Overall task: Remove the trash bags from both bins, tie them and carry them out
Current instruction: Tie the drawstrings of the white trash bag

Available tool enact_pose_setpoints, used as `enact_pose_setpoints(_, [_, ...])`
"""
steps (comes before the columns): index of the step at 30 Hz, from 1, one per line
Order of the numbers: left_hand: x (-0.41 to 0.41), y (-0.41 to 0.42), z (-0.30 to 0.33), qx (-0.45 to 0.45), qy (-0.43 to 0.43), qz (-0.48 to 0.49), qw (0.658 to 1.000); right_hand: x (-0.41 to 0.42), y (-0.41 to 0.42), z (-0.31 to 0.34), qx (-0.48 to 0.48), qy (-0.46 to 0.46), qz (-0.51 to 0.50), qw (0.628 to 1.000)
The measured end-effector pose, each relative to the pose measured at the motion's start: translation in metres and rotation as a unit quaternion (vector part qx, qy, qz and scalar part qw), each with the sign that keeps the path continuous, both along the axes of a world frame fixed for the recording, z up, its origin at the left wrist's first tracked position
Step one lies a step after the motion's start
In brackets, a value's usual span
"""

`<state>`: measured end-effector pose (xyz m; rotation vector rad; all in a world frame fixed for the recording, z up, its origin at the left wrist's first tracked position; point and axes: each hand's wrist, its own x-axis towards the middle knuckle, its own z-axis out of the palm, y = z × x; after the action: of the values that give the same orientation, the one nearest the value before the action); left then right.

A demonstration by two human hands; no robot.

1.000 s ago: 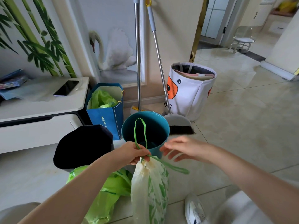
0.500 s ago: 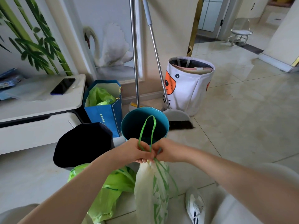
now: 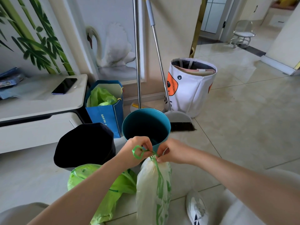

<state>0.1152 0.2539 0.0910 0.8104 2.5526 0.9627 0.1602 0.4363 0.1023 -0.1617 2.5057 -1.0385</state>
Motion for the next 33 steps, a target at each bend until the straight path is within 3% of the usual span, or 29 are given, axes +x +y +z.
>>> enact_pose_setpoints(7, [0.008,0.007,-0.007,0.014,0.036,0.005,0.999,0.002,-0.002,-0.001,-0.033,-0.026,-0.003,0.999])
enact_pose_setpoints(14, [0.009,0.010,-0.007,0.041,0.027,0.001,0.999,0.001,0.000,-0.003,-0.081,-0.054,-0.090,0.991])
enact_pose_setpoints(20, [0.009,0.008,-0.006,0.062,0.018,-0.004,0.998,0.000,0.002,-0.003,-0.054,-0.050,-0.060,0.995])
enact_pose_setpoints(24, [0.009,0.008,-0.005,0.060,0.027,0.001,0.998,-0.001,0.002,-0.003,-0.093,-0.054,-0.135,0.985])
enact_pose_setpoints(33, [0.008,0.006,-0.001,0.047,0.016,0.000,0.999,-0.002,0.003,0.012,-0.132,-0.146,-0.157,0.968])
